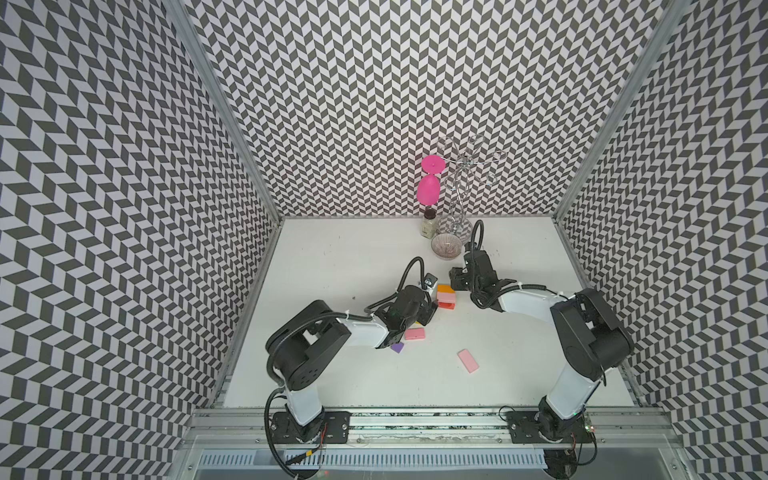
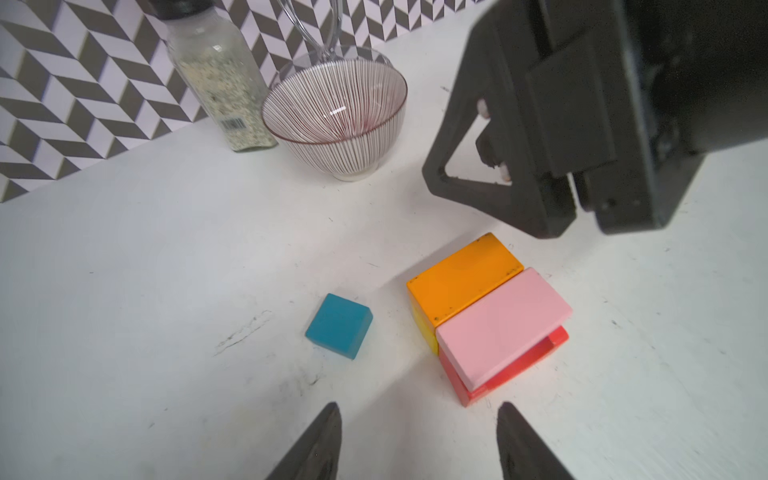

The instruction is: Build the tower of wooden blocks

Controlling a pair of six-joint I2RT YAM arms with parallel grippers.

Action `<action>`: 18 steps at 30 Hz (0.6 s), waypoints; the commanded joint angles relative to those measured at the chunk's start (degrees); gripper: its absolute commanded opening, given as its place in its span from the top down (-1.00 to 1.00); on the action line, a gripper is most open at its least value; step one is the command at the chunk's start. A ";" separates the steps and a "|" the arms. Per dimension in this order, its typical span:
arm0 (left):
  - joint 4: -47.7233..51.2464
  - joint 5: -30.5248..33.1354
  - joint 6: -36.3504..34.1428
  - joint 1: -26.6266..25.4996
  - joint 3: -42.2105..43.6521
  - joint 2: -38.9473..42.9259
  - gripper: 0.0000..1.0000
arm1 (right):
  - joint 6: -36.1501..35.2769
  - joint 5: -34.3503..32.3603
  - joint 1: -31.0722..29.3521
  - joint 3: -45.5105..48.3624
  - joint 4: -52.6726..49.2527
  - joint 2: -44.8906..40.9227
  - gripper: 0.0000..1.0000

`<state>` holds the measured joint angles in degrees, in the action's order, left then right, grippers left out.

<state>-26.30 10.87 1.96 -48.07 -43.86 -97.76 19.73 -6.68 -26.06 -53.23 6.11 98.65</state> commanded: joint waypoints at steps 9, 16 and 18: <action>25.56 8.86 43.00 2.02 -6.30 28.57 -1.00 | 0.21 -1.95 0.31 -2.75 0.88 2.29 0.01; 33.29 4.42 51.56 1.93 -12.70 33.65 -1.00 | -0.87 -1.85 0.40 -4.42 -0.13 4.68 0.03; 33.84 2.93 52.07 1.97 -13.17 34.24 -1.00 | -0.99 -2.04 0.40 -4.83 -0.53 5.09 0.03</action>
<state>1.98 15.90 48.23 -45.98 -55.66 -64.10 19.46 -8.01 -26.04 -56.31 4.67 102.85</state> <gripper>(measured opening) 0.997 0.483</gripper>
